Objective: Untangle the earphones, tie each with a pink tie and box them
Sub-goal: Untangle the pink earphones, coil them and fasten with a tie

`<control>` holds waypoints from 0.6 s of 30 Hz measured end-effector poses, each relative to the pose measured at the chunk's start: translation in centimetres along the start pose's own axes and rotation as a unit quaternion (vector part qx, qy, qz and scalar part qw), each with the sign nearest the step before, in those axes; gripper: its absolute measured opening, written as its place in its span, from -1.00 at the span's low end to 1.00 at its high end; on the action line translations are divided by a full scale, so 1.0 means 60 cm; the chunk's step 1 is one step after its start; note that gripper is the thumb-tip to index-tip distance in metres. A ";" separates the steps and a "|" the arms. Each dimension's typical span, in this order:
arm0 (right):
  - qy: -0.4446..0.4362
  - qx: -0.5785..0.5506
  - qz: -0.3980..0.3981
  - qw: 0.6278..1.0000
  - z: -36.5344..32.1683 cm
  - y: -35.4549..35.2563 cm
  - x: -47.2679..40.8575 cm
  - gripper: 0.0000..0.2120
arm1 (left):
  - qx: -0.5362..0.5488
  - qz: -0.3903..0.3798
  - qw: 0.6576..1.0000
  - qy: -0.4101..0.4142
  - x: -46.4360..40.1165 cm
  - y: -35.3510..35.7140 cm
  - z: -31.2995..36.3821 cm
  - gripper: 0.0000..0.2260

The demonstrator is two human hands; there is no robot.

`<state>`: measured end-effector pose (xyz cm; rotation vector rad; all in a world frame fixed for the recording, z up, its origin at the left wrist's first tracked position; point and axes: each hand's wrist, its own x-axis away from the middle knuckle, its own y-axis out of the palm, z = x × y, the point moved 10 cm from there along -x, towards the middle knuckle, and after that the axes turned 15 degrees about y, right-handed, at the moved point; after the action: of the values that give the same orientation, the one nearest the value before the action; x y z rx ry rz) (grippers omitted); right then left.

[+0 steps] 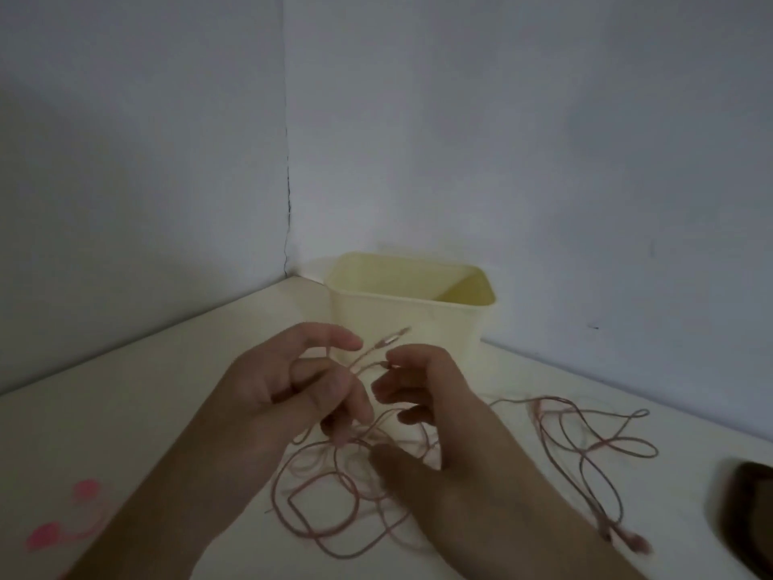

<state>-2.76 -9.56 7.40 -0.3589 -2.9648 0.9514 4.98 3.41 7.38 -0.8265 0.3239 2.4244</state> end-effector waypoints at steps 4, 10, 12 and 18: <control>0.057 -0.177 -0.061 0.981 0.040 0.024 -0.019 -0.28 | 0.023 -0.022 0.999 0.004 0.005 0.036 -0.014 -0.73; 0.069 -0.235 -0.151 0.958 0.051 0.030 -0.025 -0.38 | 0.032 0.063 0.997 0.034 0.011 0.029 -0.023 -0.79; 0.074 -0.206 -0.157 0.963 0.050 0.031 -0.024 -0.43 | 0.044 0.095 0.994 0.011 0.013 0.028 -0.028 -0.75; 0.081 -0.085 -0.184 0.976 0.039 0.035 -0.014 -0.79 | 0.044 0.159 0.984 -0.060 0.025 0.027 -0.057 -0.92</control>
<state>-1.70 -9.45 4.34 0.1095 -2.8235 0.6000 4.73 1.42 3.83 -0.6240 0.5468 2.7185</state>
